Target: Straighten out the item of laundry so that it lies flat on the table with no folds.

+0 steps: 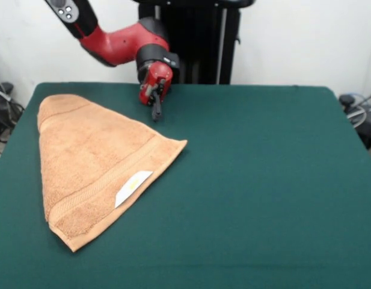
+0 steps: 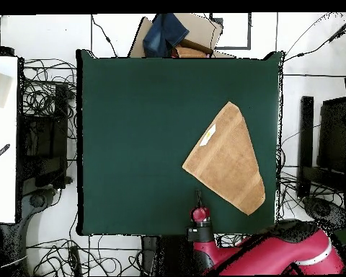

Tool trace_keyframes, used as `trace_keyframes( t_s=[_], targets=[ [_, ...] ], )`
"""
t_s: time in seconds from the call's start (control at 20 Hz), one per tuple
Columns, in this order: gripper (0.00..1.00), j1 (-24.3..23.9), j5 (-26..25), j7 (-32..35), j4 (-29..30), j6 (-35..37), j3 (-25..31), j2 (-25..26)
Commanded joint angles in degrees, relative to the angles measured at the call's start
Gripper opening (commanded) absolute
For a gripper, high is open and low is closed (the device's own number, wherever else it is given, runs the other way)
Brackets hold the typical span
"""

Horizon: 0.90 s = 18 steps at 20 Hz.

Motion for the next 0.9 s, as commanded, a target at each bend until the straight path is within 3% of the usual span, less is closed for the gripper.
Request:
trace_keyframes(
  t_s=[0.05, 0.9],
  targets=[
    [0.0, 6.8, 8.0, -0.1, -10.9, 37.1, -22.7, 26.5],
    [0.0, 16.1, 21.8, 7.7, -19.7, 24.7, -33.4, 44.0]
  ],
)
